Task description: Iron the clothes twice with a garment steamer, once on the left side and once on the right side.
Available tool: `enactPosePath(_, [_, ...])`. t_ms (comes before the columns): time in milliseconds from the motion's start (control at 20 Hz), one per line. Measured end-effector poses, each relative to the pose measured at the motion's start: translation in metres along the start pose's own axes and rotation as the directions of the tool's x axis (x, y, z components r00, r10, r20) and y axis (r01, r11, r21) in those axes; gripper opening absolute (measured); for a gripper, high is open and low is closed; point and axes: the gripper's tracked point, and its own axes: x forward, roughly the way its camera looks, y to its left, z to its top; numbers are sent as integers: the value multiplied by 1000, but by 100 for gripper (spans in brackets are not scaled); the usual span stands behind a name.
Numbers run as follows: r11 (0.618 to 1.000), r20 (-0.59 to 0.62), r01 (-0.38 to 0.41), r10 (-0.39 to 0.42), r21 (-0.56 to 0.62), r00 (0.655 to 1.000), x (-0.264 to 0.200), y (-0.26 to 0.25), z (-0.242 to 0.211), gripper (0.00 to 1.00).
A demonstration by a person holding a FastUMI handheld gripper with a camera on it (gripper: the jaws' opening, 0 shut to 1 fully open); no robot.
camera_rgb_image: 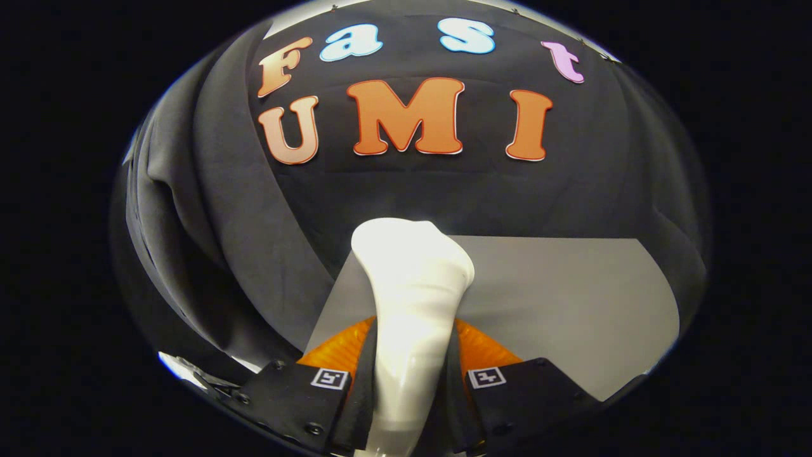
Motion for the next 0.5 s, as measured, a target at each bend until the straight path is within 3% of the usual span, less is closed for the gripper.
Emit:
enactPosePath(100, [999, 58, -12, 11, 34, 998, -17, 5, 14, 52])
enactPosePath(150, [1000, 68, 20, -19, -4, 997, -23, 0, 15, 49])
enactPosePath(250, [995, 102, 80, -73, -65, 992, -33, -8, 15, 49])
enactPosePath(500, [989, 160, 117, -101, -95, 982, -65, 5, 9, 49])
